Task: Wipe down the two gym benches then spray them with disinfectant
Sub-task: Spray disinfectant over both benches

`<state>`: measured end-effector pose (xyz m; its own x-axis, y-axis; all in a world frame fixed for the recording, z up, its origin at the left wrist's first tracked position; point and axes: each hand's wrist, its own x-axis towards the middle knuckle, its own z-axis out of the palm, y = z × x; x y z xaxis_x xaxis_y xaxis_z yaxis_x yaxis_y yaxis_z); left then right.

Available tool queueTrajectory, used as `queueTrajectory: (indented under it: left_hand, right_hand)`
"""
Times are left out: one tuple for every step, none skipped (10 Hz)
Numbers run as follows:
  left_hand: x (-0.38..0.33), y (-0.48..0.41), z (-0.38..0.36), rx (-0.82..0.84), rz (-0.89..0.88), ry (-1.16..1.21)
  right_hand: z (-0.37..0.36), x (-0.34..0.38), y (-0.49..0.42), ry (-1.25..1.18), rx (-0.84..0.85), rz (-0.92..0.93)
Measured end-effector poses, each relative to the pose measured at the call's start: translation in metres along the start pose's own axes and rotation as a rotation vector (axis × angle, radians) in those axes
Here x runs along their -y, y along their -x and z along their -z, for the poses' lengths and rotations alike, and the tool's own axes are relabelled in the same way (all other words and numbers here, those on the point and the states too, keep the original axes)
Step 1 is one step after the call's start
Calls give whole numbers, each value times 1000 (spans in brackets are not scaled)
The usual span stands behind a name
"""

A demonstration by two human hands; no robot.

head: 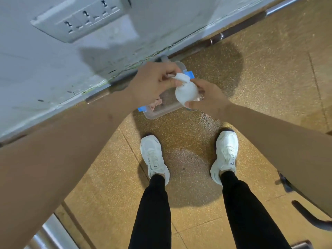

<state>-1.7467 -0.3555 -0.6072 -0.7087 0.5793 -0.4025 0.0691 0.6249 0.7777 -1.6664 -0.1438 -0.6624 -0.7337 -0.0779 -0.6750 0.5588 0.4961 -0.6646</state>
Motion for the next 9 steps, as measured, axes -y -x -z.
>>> queueTrajectory:
  left_hand:
    - [1,-7,-15,-38,-6,-115]
    - [7,-13,-23,-118,-18,-179]
    - [15,-16,-27,-216,10,-191]
    - [27,-20,-40,-221,135,-164]
    - [38,-30,-59,-209,228,-203]
    - [50,-41,-78,-214,330,-246]
    - [47,-47,-89,-221,401,-267]
    - [42,-49,-87,-167,460,-292]
    - [18,-47,-74,-67,485,-276]
  right_hand:
    - [4,-12,-6,51,-109,-12]
    - [12,-26,-2,47,-164,-65]
    - [18,-41,7,36,-192,-104]
    - [22,-55,8,-11,-204,-167]
    - [27,-65,7,-87,-179,-217]
    - [31,-76,10,-97,-148,-240]
    - [37,-80,20,-47,-122,-226]
    - [44,-81,32,-20,-97,-201]
    - [56,-69,50,-11,-97,-186]
